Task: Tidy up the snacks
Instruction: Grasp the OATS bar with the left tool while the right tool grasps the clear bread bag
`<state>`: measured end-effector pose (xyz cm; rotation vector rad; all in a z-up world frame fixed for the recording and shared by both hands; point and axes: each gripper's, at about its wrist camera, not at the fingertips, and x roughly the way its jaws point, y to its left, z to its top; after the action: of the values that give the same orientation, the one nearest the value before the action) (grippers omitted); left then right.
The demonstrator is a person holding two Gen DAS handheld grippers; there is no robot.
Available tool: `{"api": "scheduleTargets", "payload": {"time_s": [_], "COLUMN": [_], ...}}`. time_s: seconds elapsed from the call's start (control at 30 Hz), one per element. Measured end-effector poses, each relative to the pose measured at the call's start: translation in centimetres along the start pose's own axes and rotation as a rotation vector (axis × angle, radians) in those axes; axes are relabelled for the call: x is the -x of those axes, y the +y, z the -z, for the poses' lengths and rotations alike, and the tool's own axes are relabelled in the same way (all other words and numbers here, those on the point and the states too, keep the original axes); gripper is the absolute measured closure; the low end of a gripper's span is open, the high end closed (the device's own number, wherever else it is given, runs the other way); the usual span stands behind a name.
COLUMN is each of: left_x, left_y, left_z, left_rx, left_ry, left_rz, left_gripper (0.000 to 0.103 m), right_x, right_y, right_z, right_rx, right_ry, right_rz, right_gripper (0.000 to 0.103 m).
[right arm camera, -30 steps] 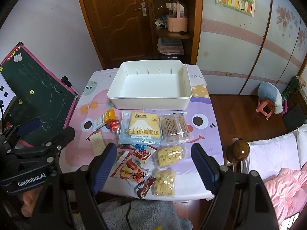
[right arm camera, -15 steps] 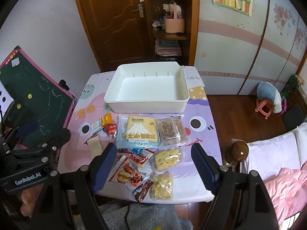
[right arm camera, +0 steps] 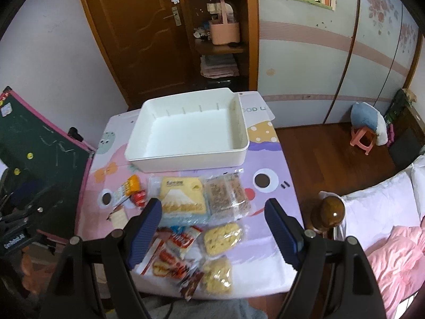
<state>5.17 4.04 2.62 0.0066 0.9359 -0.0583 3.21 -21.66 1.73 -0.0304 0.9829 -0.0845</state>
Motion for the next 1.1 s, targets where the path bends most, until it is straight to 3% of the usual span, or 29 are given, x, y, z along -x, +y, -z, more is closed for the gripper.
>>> {"api": "scheduleTargets", "payload": {"time_s": [0.17,0.33,0.6,0.87,1.1], "left_x": [-4.8,-12.5,-21.7,-26.3,-28.5], "left_y": [1.7,2.7,2.7,4.1,4.8], "left_z": [-0.3,0.5,2.2,3.2,2.8], "left_rx": [0.006,-0.013,-0.238,-0.272,-0.277], "left_ry": [0.065,0.196,0.310,0.428,0.451], "left_rz": [-0.014,-0.010,-0.052,0.002,0.038], "left_gripper": [0.001,0.001,0.001,0.001,0.001], "right_x": [-4.8,-11.1,-19.3,-22.6,-24.1], "right_y": [-0.9,-1.3,-1.6,-1.2,-1.1], "right_z": [-0.4,0.3,0.9,1.4,1.0], "right_rx": [-0.017,0.004,-0.008,0.029,-0.027], "right_ry": [0.097,0.193,0.284,0.341,0.349], "right_rz": [-0.006,-0.010,-0.023,0.019,-0.059], "right_gripper": [0.023,0.023,0.023,0.023,0.023]}}
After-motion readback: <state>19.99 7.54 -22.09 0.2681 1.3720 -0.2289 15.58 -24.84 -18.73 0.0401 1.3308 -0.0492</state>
